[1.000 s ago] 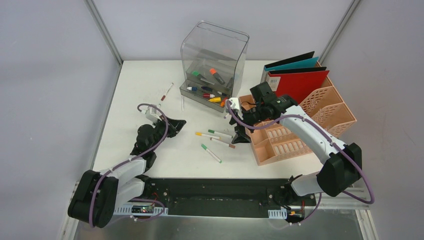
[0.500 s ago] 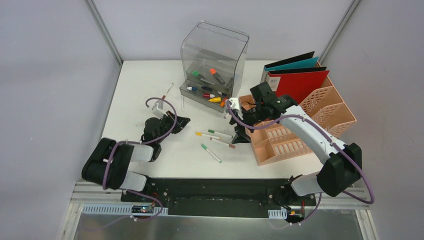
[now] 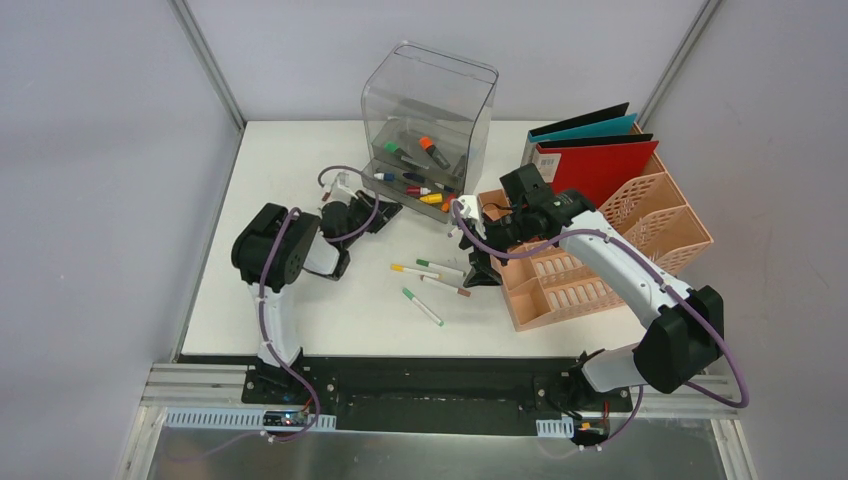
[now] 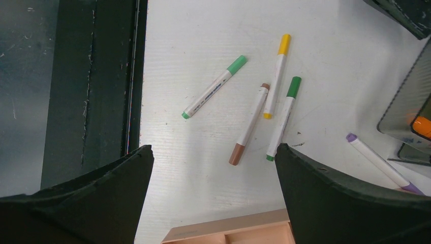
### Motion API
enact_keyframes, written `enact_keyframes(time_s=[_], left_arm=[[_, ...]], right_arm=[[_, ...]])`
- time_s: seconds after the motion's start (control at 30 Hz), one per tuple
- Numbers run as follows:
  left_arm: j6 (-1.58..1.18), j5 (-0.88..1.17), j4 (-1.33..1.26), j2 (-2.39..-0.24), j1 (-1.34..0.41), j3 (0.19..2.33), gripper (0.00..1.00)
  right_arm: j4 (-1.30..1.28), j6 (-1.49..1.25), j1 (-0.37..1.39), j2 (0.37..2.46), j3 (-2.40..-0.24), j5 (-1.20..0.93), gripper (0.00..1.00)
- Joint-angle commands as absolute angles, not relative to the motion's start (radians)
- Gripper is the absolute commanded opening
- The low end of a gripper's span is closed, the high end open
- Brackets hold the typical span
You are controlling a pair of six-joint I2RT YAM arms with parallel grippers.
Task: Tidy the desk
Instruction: Close the drawer in the storage box.
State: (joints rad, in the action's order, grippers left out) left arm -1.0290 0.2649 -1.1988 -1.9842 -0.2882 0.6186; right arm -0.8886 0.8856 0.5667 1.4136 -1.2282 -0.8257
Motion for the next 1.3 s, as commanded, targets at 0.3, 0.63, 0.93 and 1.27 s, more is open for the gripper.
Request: enact_keyframes(time_s=[0.3, 0.63, 0.93, 1.27], left_arm=[[-1.09, 0.22, -1.098, -2.089, -0.313, 0.922, 0.0], [-1.095, 0.243, -1.033, -2.12, -0.313, 1.015, 0.0], [-1.096, 0.276, -1.021, -2.124, -0.312, 1.005, 0.16], [-1.112, 0.294, -1.095, -2.141, -0.289, 0.944, 0.35]], right_arm=[[-0.881, 0.911, 0.561, 1.379, -1.252, -0.835, 0.93], [-0.882, 0.913, 0.561, 1.375, -1.25, -0.829, 0.93], [-0.883, 0.914, 0.561, 1.371, -1.25, -0.83, 0.93], [-0.882, 0.914, 0.562, 1.37, -1.249, -0.831, 0.93]])
